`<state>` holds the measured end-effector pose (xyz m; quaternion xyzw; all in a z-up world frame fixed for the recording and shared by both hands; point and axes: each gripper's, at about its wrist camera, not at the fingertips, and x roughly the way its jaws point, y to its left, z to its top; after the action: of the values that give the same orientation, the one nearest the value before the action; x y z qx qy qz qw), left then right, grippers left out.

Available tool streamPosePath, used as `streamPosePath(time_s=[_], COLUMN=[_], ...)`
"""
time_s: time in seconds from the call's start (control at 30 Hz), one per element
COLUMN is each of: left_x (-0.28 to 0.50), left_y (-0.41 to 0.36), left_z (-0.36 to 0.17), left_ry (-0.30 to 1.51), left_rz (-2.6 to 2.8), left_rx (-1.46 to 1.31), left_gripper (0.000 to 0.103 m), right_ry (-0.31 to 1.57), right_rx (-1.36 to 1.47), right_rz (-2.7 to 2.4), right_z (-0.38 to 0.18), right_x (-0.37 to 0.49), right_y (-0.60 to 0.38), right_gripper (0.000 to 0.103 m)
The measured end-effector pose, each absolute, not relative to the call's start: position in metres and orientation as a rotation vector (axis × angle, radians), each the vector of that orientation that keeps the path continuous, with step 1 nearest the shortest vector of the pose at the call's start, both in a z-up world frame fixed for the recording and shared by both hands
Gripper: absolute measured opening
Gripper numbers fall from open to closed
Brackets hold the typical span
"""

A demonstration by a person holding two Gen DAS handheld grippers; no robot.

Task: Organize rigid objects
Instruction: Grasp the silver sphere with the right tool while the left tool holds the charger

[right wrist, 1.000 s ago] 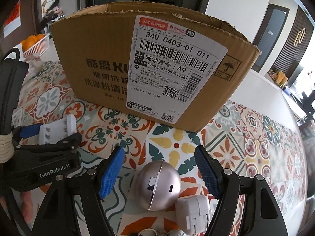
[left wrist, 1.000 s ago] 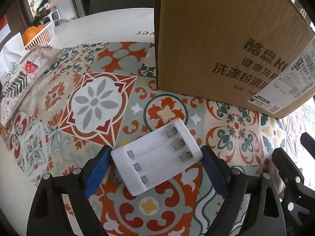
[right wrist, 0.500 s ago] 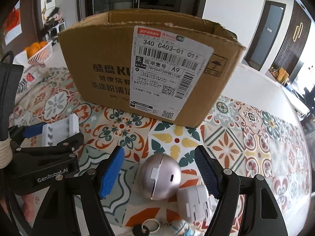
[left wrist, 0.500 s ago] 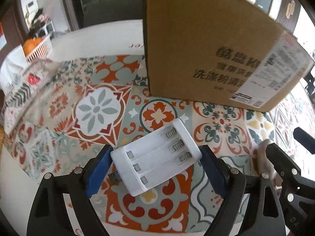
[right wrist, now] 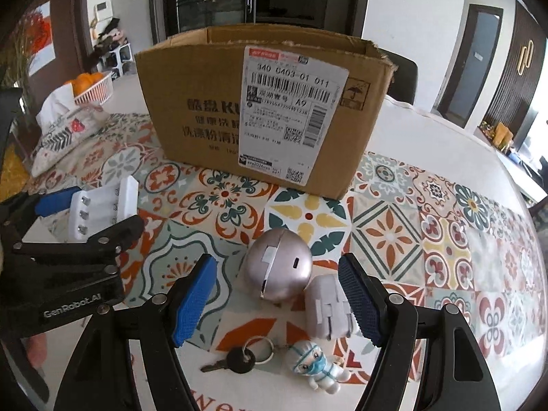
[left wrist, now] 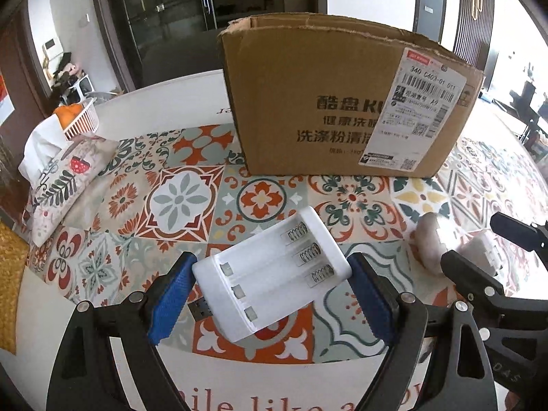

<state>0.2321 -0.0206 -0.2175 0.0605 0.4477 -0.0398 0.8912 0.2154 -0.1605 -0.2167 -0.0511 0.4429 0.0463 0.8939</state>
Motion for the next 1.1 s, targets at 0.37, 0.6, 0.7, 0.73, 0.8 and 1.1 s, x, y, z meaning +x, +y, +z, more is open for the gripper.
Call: streamPosePath(time_s=[0.37,0.6,0.7,0.73,0.8,1.1], left_x=[0.247,0.253,0.256,0.257,0.257,0.255], left_y=[-0.002,-0.005,-0.007,-0.007,-0.007,-0.006], left_z=[-0.226,-0.225,-0.227,-0.227,-0.228,-0.222], left_ry=[0.916,0.897,0.9,0.902,0.905,0.903], left_rz=[-0.019,-0.022,-0.028,-0.029,-0.028,-0.028], left_rx=[0.149,0.15,0.155,0.156,0.155,0.159], left_gripper=[0.089,0.089,0.089,0.089,0.089,0.089], right_ry=[1.016,1.064,1.073,1.077,1.089,1.075], right_rx=[-0.196,-0.168,-0.189,-0.191,-0.18,-0.152], right_rz=[0.109,0.099,0.087,0.089,0.095,0.106], right_z=[-0.24,-0.252,-0.256,-0.258,-0.26,-0.256], right_x=[0.25,0.262,0.265,0.267,0.27,0.267], right_y=[-0.138,-0.145,-0.147,-0.147,-0.148,-0.145], right_gripper=[0.073,0.07,0.065,0.064,0.056,0.052])
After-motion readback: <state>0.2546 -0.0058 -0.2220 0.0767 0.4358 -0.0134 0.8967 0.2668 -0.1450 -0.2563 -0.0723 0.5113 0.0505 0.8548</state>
